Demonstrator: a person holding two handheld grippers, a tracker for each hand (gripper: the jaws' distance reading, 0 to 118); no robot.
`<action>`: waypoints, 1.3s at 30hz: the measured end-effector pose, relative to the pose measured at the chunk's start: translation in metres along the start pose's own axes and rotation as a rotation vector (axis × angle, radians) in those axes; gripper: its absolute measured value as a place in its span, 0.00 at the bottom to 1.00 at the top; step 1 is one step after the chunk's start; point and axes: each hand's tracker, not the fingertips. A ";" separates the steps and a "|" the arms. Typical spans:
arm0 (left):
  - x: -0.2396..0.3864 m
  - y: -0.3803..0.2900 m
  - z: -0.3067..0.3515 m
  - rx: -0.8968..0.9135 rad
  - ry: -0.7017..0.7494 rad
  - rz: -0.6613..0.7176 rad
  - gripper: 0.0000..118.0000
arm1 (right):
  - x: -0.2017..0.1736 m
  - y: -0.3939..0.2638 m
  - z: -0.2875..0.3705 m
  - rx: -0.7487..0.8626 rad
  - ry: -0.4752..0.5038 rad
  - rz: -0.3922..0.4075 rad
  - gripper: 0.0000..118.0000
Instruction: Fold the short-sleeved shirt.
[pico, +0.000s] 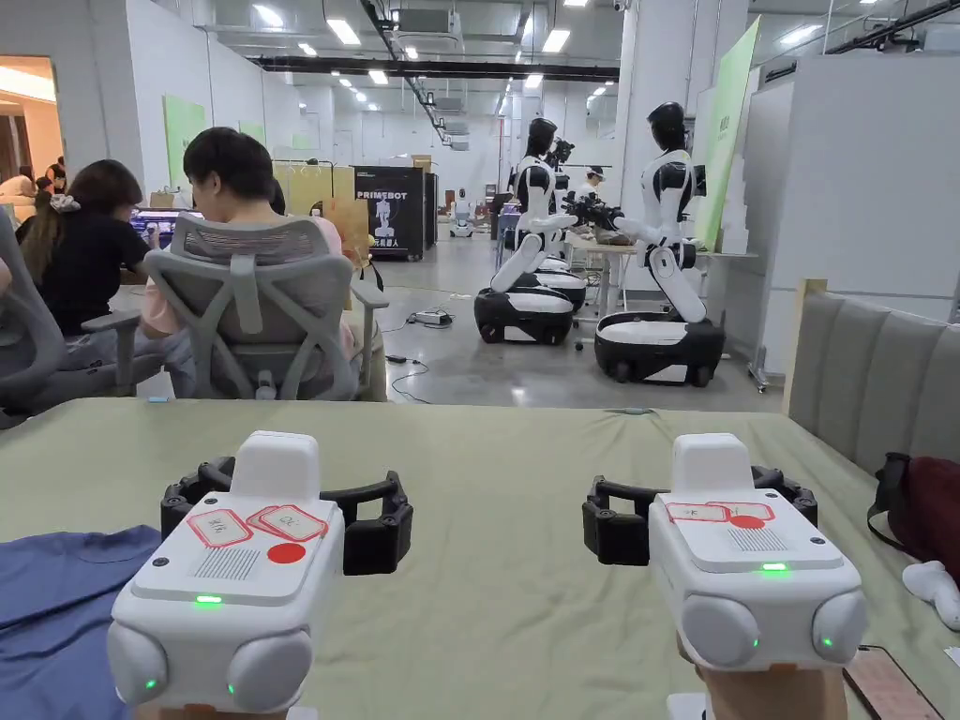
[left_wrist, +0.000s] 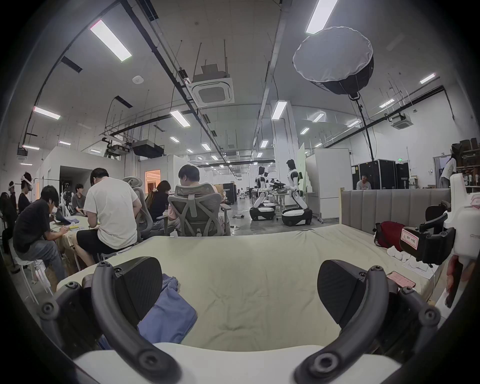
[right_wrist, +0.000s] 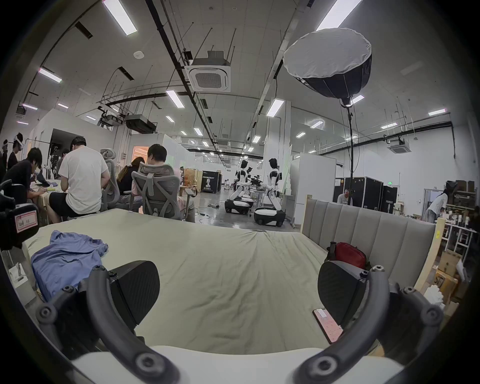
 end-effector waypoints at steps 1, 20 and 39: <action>0.000 0.000 0.000 0.000 0.001 -0.001 1.00 | 0.000 0.000 0.000 0.000 0.000 0.000 1.00; 0.003 0.004 0.001 0.012 0.001 -0.004 1.00 | 0.001 0.000 0.000 0.002 -0.007 -0.001 1.00; 0.005 0.002 0.002 0.017 0.016 -0.013 1.00 | 0.005 -0.003 0.000 -0.001 -0.007 -0.032 1.00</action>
